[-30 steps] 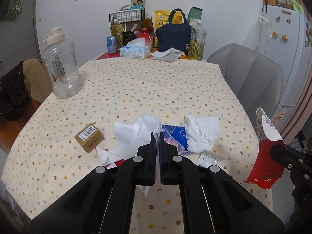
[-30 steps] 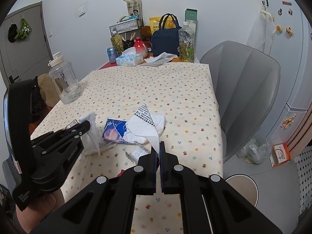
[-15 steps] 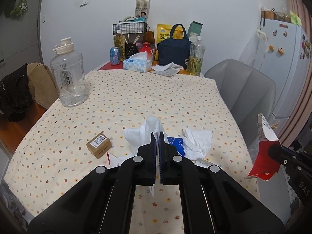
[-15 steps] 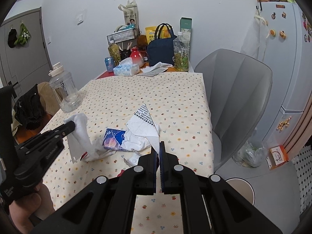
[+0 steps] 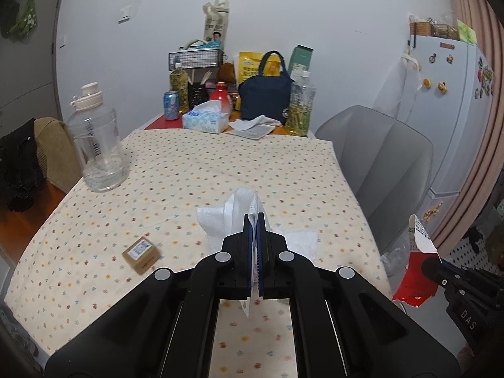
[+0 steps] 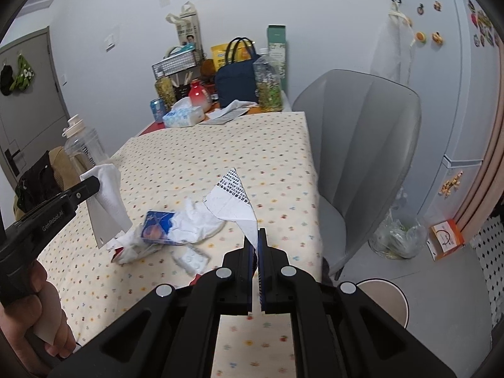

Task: Collect trash
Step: 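Grasp the white mask with the left gripper while the right gripper holds paper, then carry both items over the cream bin and open the right gripper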

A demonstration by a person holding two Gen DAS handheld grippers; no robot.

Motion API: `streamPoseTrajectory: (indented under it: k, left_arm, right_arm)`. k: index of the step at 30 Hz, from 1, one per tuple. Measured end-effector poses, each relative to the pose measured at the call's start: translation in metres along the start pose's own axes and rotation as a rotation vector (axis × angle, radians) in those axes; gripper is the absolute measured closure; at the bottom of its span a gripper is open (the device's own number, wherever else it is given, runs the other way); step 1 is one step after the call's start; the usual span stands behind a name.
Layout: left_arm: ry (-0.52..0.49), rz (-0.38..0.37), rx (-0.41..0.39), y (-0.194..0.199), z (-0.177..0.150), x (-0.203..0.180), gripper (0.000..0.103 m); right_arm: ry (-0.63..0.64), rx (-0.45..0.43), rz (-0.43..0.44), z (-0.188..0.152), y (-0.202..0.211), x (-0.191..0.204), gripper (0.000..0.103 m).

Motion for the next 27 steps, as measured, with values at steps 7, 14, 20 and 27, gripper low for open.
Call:
streamPoseTrajectory:
  k: [7,14,20,27]
  left_arm:
    - [-0.058,-0.067,0.035,-0.023,-0.011,-0.059,0.1]
    - [-0.116,-0.132,0.064,-0.036,-0.022,-0.119,0.1]
    - [-0.178,-0.188,0.076,-0.036,-0.03,-0.173,0.1]
    - [-0.231,-0.267,0.105,-0.039,-0.048,-0.228,0.1]
  right_arm:
    - [-0.045,-0.003,-0.062,-0.004,0.007,-0.048,0.099]
    - [-0.095,-0.018,-0.123,-0.006,0.021,-0.097,0.099]
    - [-0.158,-0.03,-0.165,-0.013,0.031,-0.14,0.099]
    - [-0.22,-0.006,-0.227,-0.033,0.033,-0.186,0.099]
Point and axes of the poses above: each gripper's, at about its wrist camera, not at the fingertips, and y roughly against the way its jaws point, x to its left, z to its top, the point moved 9 cm from there along -y, roughly the way its jaws point, and after that the axes turned 4 degrees about -x, right-handed, at the moved point
